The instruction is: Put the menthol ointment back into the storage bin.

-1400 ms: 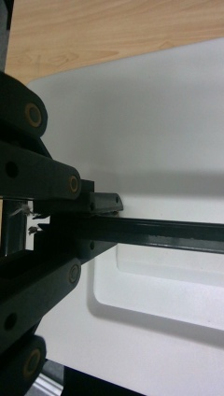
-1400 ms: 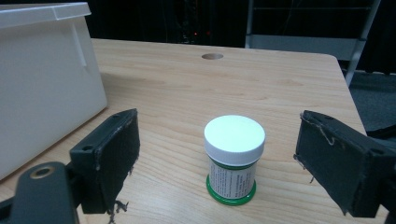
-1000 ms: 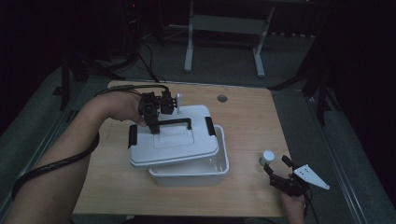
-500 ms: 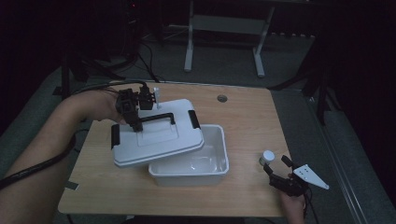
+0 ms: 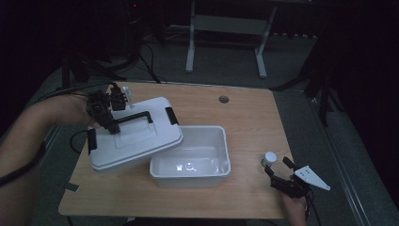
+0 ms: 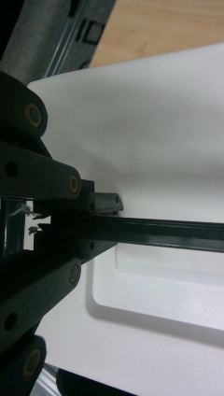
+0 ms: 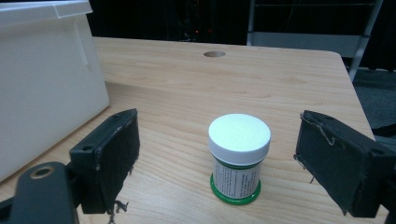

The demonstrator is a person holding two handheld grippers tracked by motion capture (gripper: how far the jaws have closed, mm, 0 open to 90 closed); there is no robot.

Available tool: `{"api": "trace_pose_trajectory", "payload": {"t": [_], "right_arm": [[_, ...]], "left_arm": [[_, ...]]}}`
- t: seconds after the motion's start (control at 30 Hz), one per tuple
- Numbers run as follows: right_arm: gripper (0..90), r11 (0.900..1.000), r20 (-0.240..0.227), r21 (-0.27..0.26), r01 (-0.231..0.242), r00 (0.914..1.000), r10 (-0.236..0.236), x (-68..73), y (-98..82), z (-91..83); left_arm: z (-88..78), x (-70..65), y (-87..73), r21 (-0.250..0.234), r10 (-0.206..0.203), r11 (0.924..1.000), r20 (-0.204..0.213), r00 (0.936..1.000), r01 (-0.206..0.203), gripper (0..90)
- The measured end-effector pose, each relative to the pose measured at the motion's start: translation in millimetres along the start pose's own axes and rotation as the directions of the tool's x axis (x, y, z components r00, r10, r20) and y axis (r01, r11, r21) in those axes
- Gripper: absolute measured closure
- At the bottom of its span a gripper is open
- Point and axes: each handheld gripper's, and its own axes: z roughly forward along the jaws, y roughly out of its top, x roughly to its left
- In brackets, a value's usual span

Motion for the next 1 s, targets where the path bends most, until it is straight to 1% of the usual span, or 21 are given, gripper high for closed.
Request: {"api": "trace_pose_trajectory", "payload": {"t": [0.03,0.2,0.27,0.3,0.33,0.4,0.47,0.6,0.73,0.77,0.8,0.83,0.87,0.9,0.93,0.97,1.0], "right_arm": [[13.2,1.000,0.000,0.002,0.001,1.0000,-0.001,0.3,0.0,0.2],[13.2,1.000,0.001,0.000,0.000,1.0000,0.000,0.1,0.0,0.1],[13.2,1.000,0.007,-0.003,-0.004,1.0000,0.004,-0.1,0.0,-0.1],[13.2,1.000,0.005,-0.004,-0.005,1.0000,0.005,-0.4,0.0,-0.2],[13.2,1.000,0.007,-0.002,-0.004,1.0000,0.005,-0.3,0.0,-0.1],[13.2,1.000,0.006,-0.001,-0.002,1.0000,0.002,0.1,0.0,-0.1],[13.2,1.000,0.008,0.002,0.000,1.0000,0.000,0.4,0.0,0.2],[13.2,1.000,0.009,0.000,-0.005,1.0000,0.005,0.0,0.0,-0.4],[13.2,1.000,0.009,0.000,-0.005,0.9999,0.005,-0.2,0.1,-0.4],[13.2,1.000,0.009,0.000,-0.005,0.9999,0.005,-0.2,0.1,-0.4],[13.2,1.000,0.007,0.002,-0.006,1.0000,0.006,-0.2,0.1,-0.3],[13.2,1.000,0.008,0.003,-0.006,1.0000,0.006,0.0,0.1,-0.1],[13.2,1.000,0.007,0.003,-0.006,1.0000,0.006,0.1,0.1,-0.1],[13.2,1.000,0.009,0.003,-0.005,0.9999,0.005,0.2,0.2,-0.2],[13.2,1.000,0.009,0.004,-0.004,1.0000,0.004,0.2,0.1,0.0],[13.2,1.000,0.009,0.004,-0.004,1.0000,0.004,0.1,0.1,0.1],[13.2,1.000,0.009,0.004,-0.004,0.9999,0.004,0.3,0.2,0.0]], "left_arm": [[1.2,1.1,-4.5,-0.002,-0.014,0.9999,0.004,0.9999,0.014,83.7],[8.1,4.7,-26.5,0.012,-0.051,0.9986,0.007,0.9987,0.051,83.7],[11.2,6.5,-35.3,0.014,-0.070,0.9975,0.016,0.9975,0.069,83.7],[12.6,7.6,-39.3,0.017,-0.080,0.9967,0.011,0.9967,0.080,83.7],[14.3,8.8,-43.4,0.019,-0.087,0.9960,0.017,0.9960,0.087,83.7],[18.5,10.8,-50.6,0.020,-0.103,0.9945,0.017,0.9945,0.103,83.7],[23.9,11.6,-56.8,0.022,-0.111,0.9936,0.016,0.9937,0.111,83.7],[35.6,14.7,-69.1,0.037,-0.141,0.9894,0.013,0.9899,0.141,83.7],[45.2,19.3,-83.5,0.042,-0.181,0.9826,0.007,0.9834,0.181,83.7],[45.2,19.3,-83.5,0.042,-0.181,0.9826,0.007,0.9834,0.181,83.7],[49.9,21.3,-89.3,0.042,-0.202,0.9785,0.003,0.9794,0.202,83.7],[51.7,21.8,-91.2,0.040,-0.203,0.9784,0.002,0.9792,0.203,83.7],[55.1,23.0,-94.1,0.038,-0.213,0.9765,0.009,0.9771,0.212,83.7],[58.2,23.5,-95.9,0.040,-0.211,0.9768,0.010,0.9775,0.210,83.7],[61.8,24.1,-97.2,0.039,-0.214,0.9761,0.005,0.9767,0.214,83.7],[65.6,24.8,-98.4,0.044,-0.220,0.9747,0.012,0.9754,0.219,83.7],[69.5,25.4,-99.4,0.049,-0.219,0.9747,0.011,0.9757,0.218,83.7]]}}
